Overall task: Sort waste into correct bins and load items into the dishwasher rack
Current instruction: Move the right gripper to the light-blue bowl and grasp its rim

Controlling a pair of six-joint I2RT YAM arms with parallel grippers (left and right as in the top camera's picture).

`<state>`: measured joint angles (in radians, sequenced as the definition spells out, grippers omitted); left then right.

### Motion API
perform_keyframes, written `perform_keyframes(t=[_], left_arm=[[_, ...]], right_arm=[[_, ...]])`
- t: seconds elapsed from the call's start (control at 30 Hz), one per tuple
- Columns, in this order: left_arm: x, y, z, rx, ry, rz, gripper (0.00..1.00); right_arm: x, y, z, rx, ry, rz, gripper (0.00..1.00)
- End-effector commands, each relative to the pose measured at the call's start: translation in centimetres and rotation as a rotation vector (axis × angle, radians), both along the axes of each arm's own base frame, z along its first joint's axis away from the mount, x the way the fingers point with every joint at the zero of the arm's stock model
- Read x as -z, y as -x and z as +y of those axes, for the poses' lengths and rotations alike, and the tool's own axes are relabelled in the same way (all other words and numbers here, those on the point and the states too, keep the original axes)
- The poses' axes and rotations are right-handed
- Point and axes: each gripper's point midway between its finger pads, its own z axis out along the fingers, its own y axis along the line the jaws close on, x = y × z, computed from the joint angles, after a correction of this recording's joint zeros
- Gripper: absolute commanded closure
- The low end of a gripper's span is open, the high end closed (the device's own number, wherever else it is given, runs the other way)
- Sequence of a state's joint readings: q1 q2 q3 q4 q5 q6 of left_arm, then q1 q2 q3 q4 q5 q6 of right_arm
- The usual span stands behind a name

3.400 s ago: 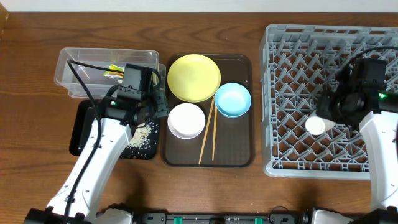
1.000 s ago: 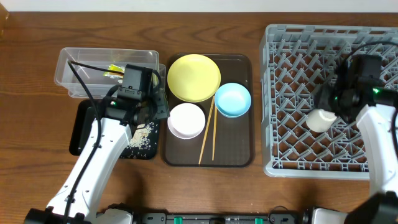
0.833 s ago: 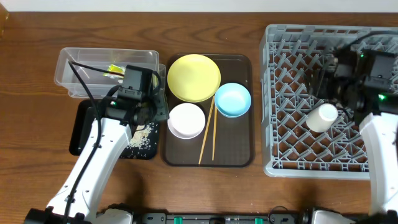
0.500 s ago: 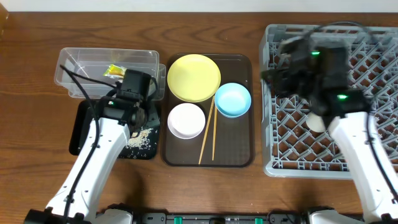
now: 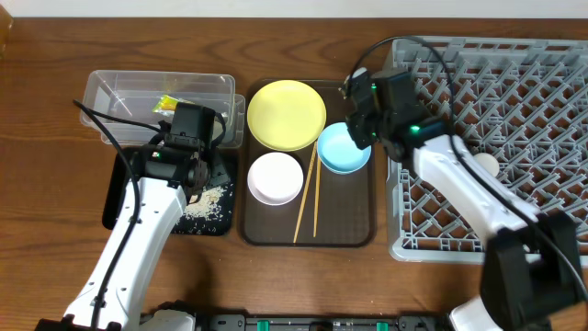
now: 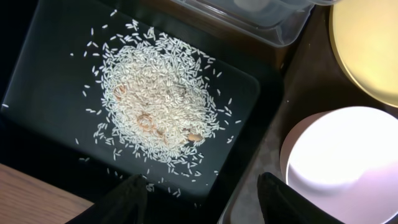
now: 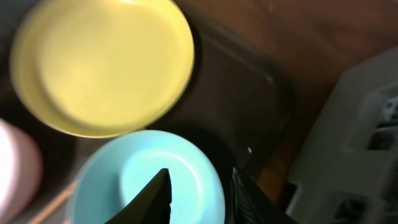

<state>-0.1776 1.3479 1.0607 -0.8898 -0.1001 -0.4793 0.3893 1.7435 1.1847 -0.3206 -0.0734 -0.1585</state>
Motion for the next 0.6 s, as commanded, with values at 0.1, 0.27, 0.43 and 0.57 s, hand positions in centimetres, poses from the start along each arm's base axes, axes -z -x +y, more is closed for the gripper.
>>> perform_keyframes(t=[0.1, 0.27, 0.43, 0.57], left_arm=[[-0.9, -0.4, 0.4, -0.026, -0.009, -0.030, 0.40], [-0.9, -0.4, 0.4, -0.026, -0.009, -0.030, 0.39], [-0.9, -0.4, 0.4, -0.026, -0.009, -0.030, 0.40], [-0.9, -0.4, 0.4, -0.026, -0.009, -0.030, 0.40]], right_arm=[[4.9, 0.0, -0.3, 0.008, 0.090, 0.081, 0.70], [6.9, 0.8, -0.8, 0.008, 0.123, 0.145, 0.81], [7.4, 1.5, -1.7, 0.024, 0.157, 0.179, 0.95], [7.0, 1.3, -2.1, 0.039, 0.177, 0.163, 0.84]])
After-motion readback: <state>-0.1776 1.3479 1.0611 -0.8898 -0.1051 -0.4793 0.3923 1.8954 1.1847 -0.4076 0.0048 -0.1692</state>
